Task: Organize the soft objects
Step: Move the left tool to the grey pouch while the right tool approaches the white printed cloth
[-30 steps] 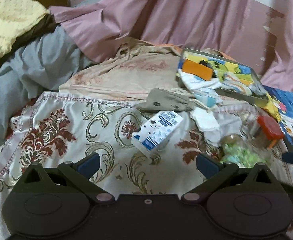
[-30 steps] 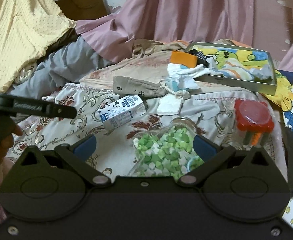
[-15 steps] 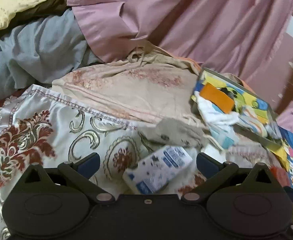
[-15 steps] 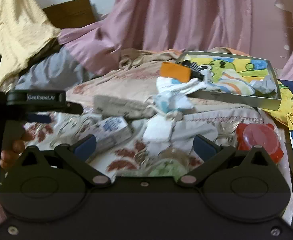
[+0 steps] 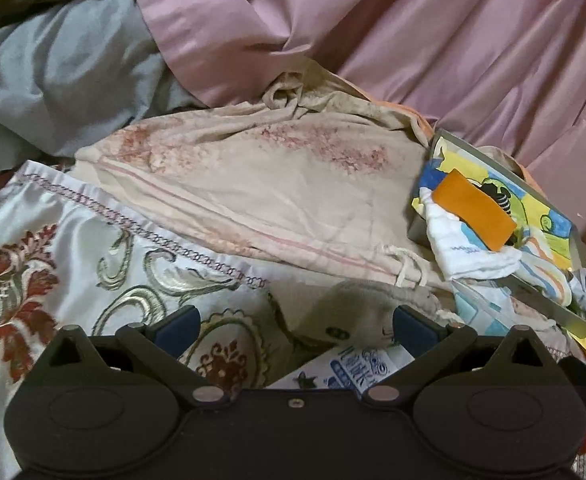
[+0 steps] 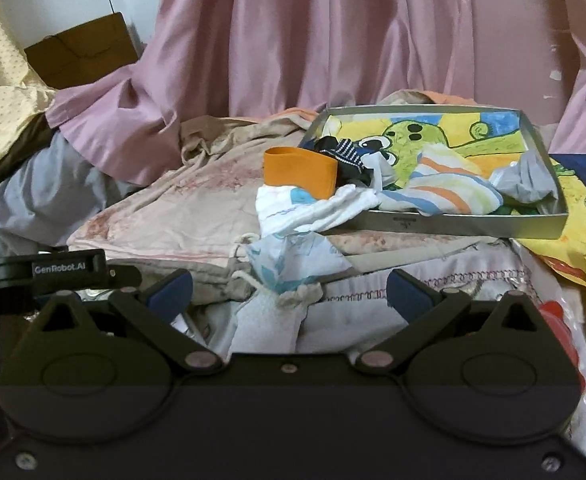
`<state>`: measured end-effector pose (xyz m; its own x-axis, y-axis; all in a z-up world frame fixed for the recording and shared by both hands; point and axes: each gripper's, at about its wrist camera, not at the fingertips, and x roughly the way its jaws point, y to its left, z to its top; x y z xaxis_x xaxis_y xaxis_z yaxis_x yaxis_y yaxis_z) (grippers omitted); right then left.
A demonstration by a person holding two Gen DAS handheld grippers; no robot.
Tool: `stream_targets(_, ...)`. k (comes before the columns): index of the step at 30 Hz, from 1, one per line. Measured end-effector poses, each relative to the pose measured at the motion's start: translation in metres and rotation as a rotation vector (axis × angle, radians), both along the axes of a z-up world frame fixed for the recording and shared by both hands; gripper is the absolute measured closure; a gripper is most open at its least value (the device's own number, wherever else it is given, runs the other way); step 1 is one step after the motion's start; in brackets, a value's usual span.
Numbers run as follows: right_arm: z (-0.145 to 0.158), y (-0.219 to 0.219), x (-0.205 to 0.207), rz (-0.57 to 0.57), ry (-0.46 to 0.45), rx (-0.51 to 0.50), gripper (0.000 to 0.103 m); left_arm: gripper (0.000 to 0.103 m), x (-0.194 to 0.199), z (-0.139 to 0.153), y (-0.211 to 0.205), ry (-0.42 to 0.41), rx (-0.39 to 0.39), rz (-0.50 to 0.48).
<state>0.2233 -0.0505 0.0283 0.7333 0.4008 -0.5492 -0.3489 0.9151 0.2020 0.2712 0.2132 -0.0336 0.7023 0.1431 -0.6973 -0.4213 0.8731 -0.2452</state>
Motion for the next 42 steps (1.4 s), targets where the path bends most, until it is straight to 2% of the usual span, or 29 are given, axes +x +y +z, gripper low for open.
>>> stream_targets(14,-0.024,0.041,0.056,0.037,0.028,-0.072,0.000,0.001,0.006,-0.024,0.022,0.004,-0.116,-0.023)
stream_targets(26,-0.047,0.068,0.110,0.049,0.138,-0.141,0.000,0.003,0.008,-0.035,0.032,-0.001,-0.198,-0.028)
stream_targets(32,-0.058,0.071,0.131,0.039,0.176,-0.122,0.000,0.007,0.008,-0.039,0.037,-0.016,-0.242,-0.026)
stream_targets(35,-0.063,0.070,0.140,0.012,0.203,-0.084,0.000,0.012,0.008,-0.041,0.038,-0.023,-0.261,-0.028)
stream_targets(38,-0.065,0.068,0.143,0.007,0.195,-0.064,0.003,0.023,0.008,-0.040,0.038,-0.034,-0.272,-0.042)
stream_targets(40,-0.065,0.072,0.143,0.024,0.183,-0.069,0.016,0.035,0.008,-0.039,0.036,-0.044,-0.272,-0.055)
stream_targets(41,-0.066,0.073,0.142,0.030,0.180,-0.073,0.019,0.040,0.007,-0.038,0.036,-0.051,-0.273,-0.064)
stream_targets(42,-0.066,0.076,0.142,0.037,0.176,-0.080,0.021,0.048,0.008,-0.038,0.035,-0.058,-0.274,-0.076)
